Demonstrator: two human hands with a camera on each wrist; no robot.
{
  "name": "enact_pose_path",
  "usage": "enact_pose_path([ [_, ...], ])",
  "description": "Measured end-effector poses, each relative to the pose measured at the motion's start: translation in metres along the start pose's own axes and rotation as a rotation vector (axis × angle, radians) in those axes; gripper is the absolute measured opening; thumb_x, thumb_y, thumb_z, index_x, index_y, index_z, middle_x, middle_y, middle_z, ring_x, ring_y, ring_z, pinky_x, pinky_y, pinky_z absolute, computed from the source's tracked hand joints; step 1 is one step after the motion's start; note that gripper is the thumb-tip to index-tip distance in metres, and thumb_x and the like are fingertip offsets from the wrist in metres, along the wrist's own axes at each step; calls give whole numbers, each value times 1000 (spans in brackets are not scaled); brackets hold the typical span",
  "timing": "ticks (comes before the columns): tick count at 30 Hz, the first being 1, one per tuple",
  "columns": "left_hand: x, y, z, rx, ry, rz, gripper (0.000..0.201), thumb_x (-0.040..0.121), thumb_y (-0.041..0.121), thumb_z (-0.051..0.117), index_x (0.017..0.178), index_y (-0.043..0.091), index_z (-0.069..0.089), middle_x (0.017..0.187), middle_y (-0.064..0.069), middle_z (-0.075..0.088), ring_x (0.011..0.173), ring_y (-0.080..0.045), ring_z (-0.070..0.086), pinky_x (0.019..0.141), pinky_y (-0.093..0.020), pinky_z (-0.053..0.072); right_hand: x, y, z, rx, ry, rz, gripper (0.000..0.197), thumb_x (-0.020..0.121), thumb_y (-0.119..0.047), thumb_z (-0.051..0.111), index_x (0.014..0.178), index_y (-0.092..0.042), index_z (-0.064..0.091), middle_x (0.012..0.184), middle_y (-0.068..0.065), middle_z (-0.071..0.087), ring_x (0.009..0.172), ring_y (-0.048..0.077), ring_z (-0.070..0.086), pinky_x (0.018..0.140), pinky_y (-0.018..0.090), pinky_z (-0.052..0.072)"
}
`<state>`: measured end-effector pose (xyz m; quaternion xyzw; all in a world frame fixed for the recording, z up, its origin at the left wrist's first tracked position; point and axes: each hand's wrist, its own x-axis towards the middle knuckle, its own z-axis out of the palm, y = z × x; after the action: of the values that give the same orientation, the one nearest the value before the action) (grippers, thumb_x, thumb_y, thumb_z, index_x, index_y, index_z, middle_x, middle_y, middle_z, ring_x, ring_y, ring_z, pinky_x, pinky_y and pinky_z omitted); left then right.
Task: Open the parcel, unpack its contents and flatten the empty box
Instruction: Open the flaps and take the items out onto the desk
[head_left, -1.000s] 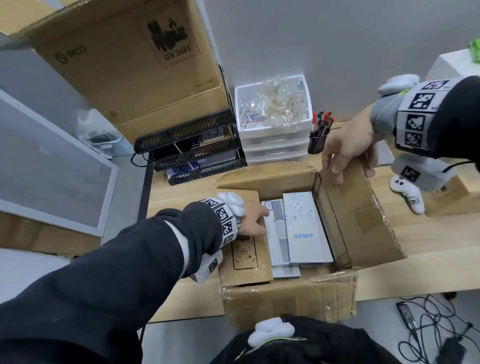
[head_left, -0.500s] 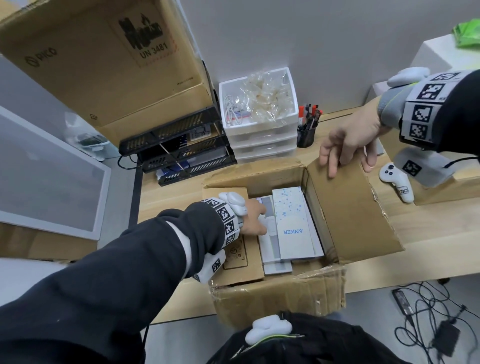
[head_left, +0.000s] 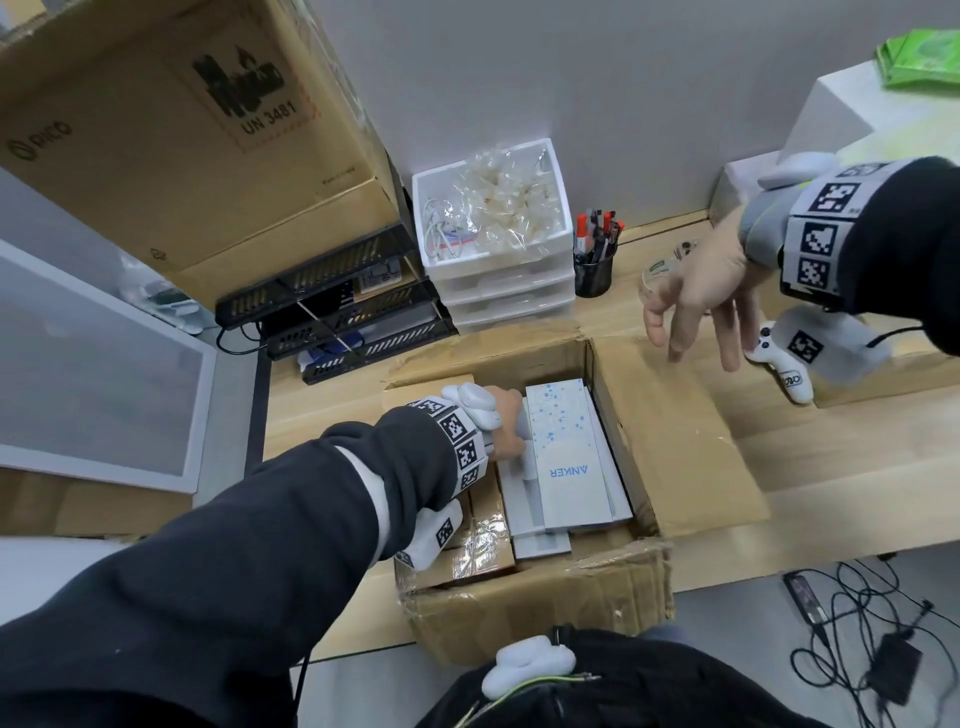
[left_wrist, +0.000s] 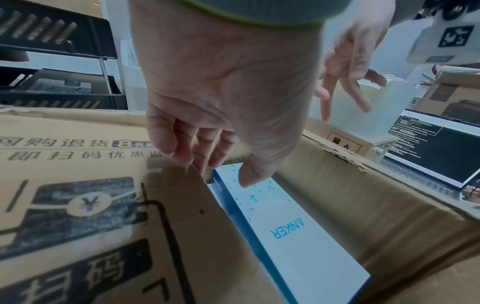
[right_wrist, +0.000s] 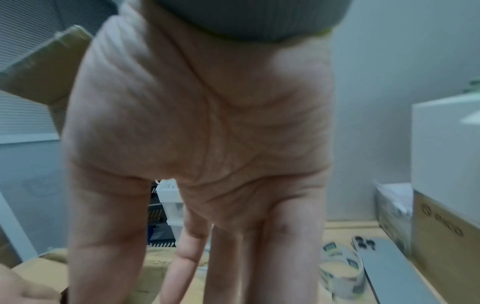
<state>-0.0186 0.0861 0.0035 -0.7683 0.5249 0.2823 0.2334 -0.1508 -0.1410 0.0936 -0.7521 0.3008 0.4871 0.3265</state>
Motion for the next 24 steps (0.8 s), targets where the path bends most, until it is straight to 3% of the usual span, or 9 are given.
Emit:
enact_pose_path([
  [5,-3,-1,-5,40,29,-39,12,95,26,55,90,16,49,83,-1,52,71,-20,49,57,-25,34,25,-1,17,92,20,11,36,89,-22,70,121,-9,58,115,10,71,93,37,74,77,45,60],
  [8,-7,-2,-9,117,35,-58,38,95,21,54,66,23,30,62,5,33,49,-12,28,38,-19,21,42,-14,26,111,39,9,43,90,-38,69,117,-5,59,114,14,70,88,37,75,72,43,61],
  [10,-16,-5,-17,125,29,-64,36,93,20,55,67,23,30,60,5,32,48,-11,25,37,-18,17,55,-24,32,118,60,10,50,88,-45,69,113,-2,59,110,17,71,84,36,75,67,40,61],
  [13,-31,-18,-32,132,28,-80,23,88,20,61,78,22,40,70,4,42,55,-12,35,47,-22,26,76,-38,40,77,112,28,51,90,-46,65,104,3,60,103,21,71,81,35,75,64,38,62],
  [17,-51,-51,-48,84,83,-152,17,77,15,62,84,22,49,81,-1,51,63,-18,43,49,-21,28,92,-49,43,22,109,83,45,97,-39,57,103,6,57,96,26,72,76,35,76,70,42,63],
  [19,-63,-77,-48,86,61,-214,15,85,21,66,93,23,54,91,0,56,76,-19,50,62,-24,39,94,-54,40,-10,88,121,45,97,-39,57,106,6,58,94,27,73,76,36,76,72,43,63],
  [21,-73,-103,-41,52,58,-247,17,87,28,69,97,24,56,98,0,61,83,-20,52,72,-25,42,95,-56,36,-40,70,165,49,96,-42,57,108,5,57,91,26,74,76,36,76,73,43,63],
  [24,-84,-126,-27,62,110,-261,21,83,35,64,102,25,61,120,-1,63,88,-25,57,74,-29,44,96,-58,33,-88,57,213,51,97,-45,55,106,4,55,87,25,75,76,35,76,74,42,62],
])
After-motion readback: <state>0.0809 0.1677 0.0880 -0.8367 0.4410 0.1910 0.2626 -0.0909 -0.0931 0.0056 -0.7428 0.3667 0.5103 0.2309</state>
